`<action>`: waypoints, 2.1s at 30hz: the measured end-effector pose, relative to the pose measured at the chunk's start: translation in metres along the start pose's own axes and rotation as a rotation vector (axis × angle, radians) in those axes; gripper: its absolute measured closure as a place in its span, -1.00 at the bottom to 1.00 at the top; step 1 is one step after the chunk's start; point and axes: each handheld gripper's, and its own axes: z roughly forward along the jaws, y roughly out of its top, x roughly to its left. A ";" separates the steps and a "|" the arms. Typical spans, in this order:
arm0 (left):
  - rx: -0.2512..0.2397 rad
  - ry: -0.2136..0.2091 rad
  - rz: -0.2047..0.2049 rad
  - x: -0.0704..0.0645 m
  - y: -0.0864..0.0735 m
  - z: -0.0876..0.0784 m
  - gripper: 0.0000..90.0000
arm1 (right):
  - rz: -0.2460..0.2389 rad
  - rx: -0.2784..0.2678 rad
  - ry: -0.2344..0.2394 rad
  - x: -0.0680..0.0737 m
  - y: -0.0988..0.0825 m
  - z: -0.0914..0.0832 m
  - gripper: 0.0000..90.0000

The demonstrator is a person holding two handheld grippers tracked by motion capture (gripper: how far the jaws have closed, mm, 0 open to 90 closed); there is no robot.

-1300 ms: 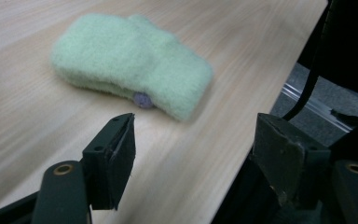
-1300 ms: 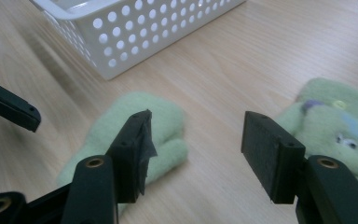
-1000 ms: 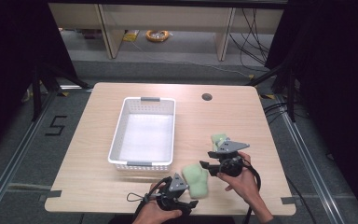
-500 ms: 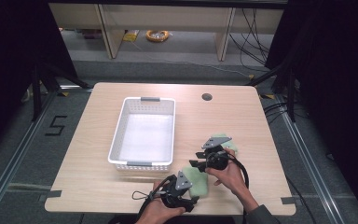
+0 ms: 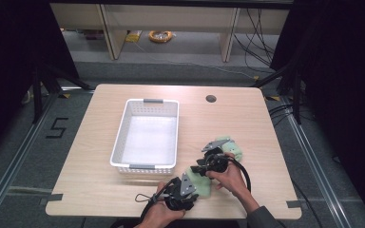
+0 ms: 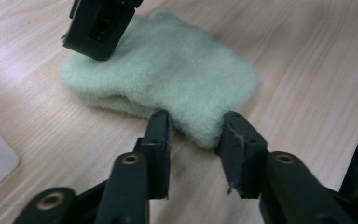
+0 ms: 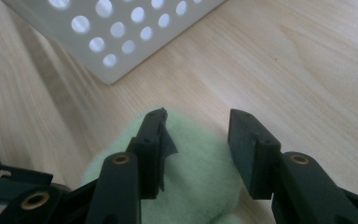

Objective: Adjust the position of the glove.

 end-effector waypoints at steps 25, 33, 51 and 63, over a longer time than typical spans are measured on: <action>-0.054 -0.053 0.006 0.024 -0.005 -0.033 0.80 | 0.119 -0.132 0.072 0.012 -0.025 -0.046 0.87; -0.038 -0.089 0.037 0.029 -0.003 -0.033 0.80 | 0.124 -0.169 0.062 0.023 -0.051 -0.063 0.87; 0.029 -0.093 0.083 0.033 -0.001 -0.015 0.76 | 0.141 -0.115 -0.027 0.035 -0.085 -0.055 0.77; 0.017 -0.064 0.071 0.038 -0.003 -0.014 0.69 | 0.163 -0.116 -0.074 0.032 -0.085 -0.056 0.34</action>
